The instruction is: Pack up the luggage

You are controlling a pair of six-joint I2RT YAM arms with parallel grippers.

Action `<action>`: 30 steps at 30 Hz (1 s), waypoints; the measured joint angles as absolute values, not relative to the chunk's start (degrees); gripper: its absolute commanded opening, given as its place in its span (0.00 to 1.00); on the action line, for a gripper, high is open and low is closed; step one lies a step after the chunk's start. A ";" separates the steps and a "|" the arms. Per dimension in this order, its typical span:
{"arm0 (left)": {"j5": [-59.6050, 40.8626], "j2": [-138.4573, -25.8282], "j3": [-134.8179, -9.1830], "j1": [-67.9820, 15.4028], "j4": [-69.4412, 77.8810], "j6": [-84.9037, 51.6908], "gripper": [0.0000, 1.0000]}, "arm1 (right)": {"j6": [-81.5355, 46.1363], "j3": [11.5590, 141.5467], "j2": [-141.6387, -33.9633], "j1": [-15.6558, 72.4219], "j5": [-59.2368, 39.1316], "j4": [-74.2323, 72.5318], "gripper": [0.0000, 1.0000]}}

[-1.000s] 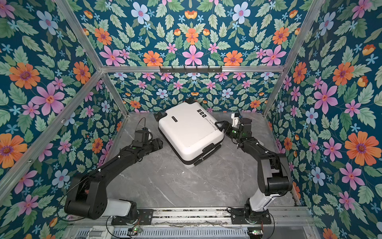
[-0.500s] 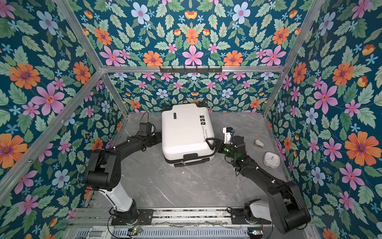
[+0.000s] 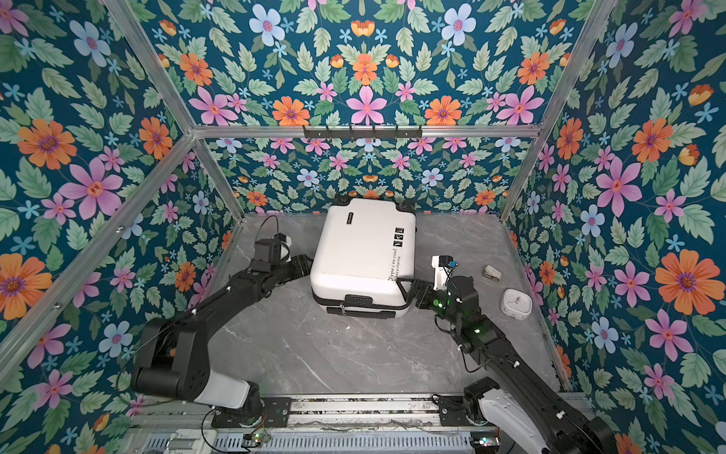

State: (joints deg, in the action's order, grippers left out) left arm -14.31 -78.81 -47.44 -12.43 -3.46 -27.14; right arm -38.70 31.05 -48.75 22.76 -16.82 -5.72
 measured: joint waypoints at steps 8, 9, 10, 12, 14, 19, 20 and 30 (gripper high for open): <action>-9.47 -55.24 -27.55 -23.38 -1.48 -31.42 0.68 | -37.47 32.60 -53.15 15.88 -17.56 -1.78 0.99; -8.84 -55.53 -27.14 -24.77 -0.84 -31.48 0.67 | -38.04 32.32 -54.15 14.94 -18.37 -2.70 0.99; -8.32 -56.53 -27.16 -25.80 -0.19 -31.55 0.67 | -38.54 32.08 -55.13 14.37 -18.90 -4.51 0.99; -7.77 -59.81 -28.53 -26.79 1.41 -32.25 0.65 | -39.22 31.88 -57.12 14.06 -20.08 -8.19 0.99; -7.33 -63.18 -30.48 -27.09 3.11 -32.56 0.65 | -40.45 31.57 -59.24 13.89 -21.61 -11.75 0.99; -4.43 -70.30 -35.75 -26.98 4.32 -32.51 0.65 | -42.96 30.17 -64.18 16.47 -23.42 -20.73 0.99; -3.31 -71.48 -36.73 -26.74 4.38 -32.51 0.65 | -42.89 30.00 -64.73 17.85 -22.33 -21.78 0.99; -2.92 -68.64 -35.29 -16.67 5.50 -32.86 0.57 | -44.99 34.44 -72.73 31.46 -23.64 -24.10 0.92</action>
